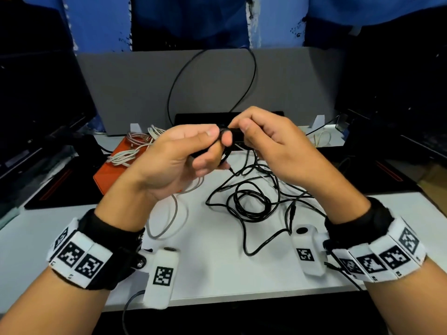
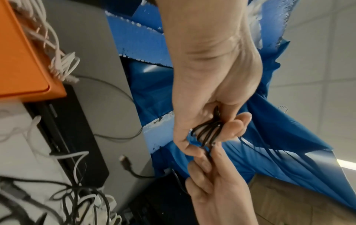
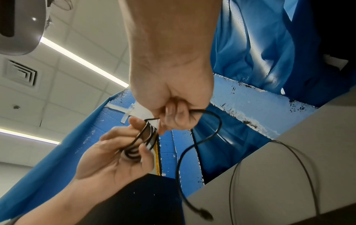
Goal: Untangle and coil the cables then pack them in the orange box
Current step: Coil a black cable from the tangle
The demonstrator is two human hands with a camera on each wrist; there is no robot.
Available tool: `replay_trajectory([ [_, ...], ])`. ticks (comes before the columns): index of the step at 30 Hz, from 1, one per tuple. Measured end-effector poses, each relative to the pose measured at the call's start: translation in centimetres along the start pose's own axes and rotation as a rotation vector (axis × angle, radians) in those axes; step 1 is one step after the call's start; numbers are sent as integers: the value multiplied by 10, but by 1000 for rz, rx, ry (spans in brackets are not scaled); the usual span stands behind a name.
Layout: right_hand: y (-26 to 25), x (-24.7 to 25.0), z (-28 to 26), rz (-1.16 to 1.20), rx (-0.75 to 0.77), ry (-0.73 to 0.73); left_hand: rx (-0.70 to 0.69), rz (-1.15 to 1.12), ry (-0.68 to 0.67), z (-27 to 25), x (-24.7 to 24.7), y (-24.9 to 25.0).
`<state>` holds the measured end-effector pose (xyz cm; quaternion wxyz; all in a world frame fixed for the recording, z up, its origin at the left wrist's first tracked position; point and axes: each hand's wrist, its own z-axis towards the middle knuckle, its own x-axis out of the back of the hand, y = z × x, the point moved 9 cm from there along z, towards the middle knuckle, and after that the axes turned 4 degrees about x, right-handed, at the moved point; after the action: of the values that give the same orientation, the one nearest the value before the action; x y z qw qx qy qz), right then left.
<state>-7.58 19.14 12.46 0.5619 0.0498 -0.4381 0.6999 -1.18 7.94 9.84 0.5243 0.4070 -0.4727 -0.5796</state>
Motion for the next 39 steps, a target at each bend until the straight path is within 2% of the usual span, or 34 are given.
replay_trajectory([
  [6,8,-14,-2,-101,-25,-36,-77,-302,152,7,5,1],
  [8,11,-25,-3,-156,-49,-111,-117,-331,228,8,10,0],
  [11,20,-44,-9,-298,-106,-313,-151,-275,319,8,17,-5],
  [13,20,-53,-14,-396,-110,-426,-170,-28,403,7,23,-5],
  [16,10,-61,-19,-498,-66,-500,-162,566,512,4,19,0],
  [19,3,-62,-20,-540,-27,-530,-91,1062,473,7,10,-6],
  [21,2,-58,-20,-515,-22,-520,-41,1129,416,7,9,-10],
  [28,-3,-11,-7,-252,-68,-219,1,904,155,-1,6,-3],
  [31,-1,4,-3,-48,-56,-113,-25,693,31,-3,-2,-1],
  [34,4,6,0,84,-39,-44,-43,433,11,-1,-4,-1],
  [39,5,-7,1,131,-41,26,-48,-25,25,3,-6,-8],
])
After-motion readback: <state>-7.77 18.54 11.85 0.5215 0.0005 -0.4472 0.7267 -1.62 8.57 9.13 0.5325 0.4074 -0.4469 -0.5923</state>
